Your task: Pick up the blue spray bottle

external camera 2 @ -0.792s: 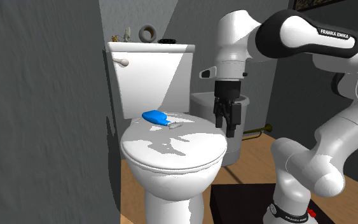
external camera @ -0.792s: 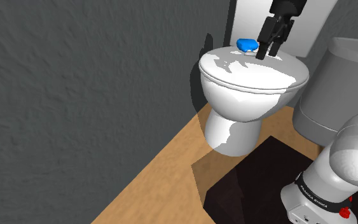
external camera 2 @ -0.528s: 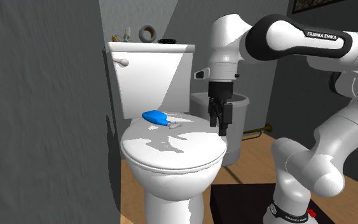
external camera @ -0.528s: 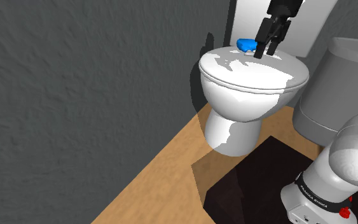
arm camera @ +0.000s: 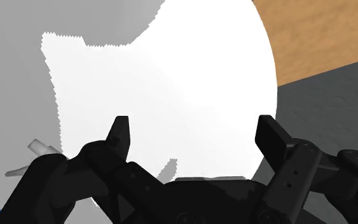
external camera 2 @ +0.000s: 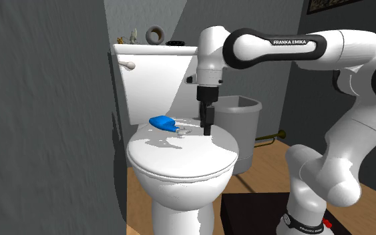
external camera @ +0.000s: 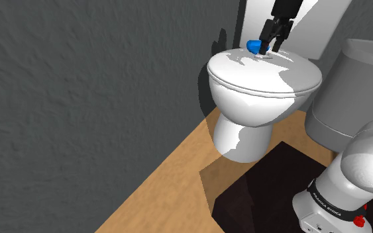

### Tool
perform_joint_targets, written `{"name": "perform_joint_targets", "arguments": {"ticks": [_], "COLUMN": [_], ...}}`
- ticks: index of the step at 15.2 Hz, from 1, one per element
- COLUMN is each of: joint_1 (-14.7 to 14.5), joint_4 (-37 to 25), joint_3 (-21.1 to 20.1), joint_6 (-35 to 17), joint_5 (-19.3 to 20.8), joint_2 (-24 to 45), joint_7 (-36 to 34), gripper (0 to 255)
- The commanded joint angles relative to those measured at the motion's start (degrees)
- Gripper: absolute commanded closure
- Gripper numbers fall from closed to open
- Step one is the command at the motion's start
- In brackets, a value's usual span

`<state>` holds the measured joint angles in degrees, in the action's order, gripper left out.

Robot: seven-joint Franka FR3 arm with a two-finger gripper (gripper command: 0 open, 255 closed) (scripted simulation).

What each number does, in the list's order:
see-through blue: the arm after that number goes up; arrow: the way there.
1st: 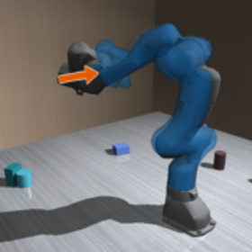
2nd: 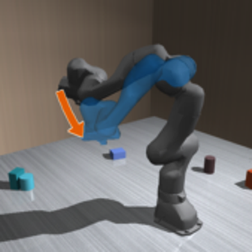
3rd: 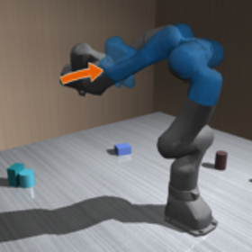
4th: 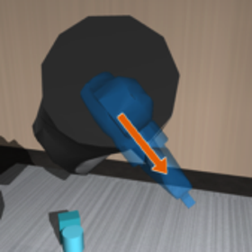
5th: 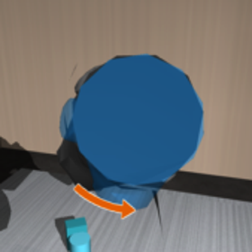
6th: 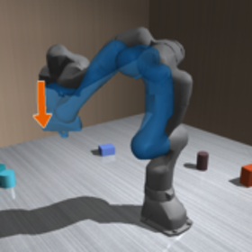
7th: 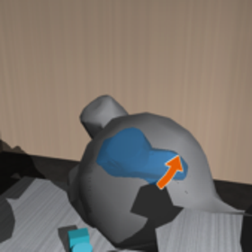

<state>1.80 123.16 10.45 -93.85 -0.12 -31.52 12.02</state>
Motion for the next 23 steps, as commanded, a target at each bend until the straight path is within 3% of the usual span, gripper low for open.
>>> {"name": "perform_joint_targets", "arguments": {"ticks": [1, 11, 20, 21, 23], "joint_1": [0.4, 2.39, 2.52, 2.53, 2.52], "joint_4": [-2.93, -16.79, -10.51, -10.39, -10.43], "joint_3": [1.66, 8.79, 8.87, 8.86, 8.86], "joint_6": [-1.18, -5.09, -10.94, -11.02, -11.03], "joint_5": [0.49, -0.58, -0.44, -0.42, -0.44], "joint_2": [3.77, 20.3, 19.86, 19.81, 19.87], "joint_7": [1.6, 9.04, 9.26, 9.25, 9.25], "gripper": [0, 0, 0, 255, 255]}}
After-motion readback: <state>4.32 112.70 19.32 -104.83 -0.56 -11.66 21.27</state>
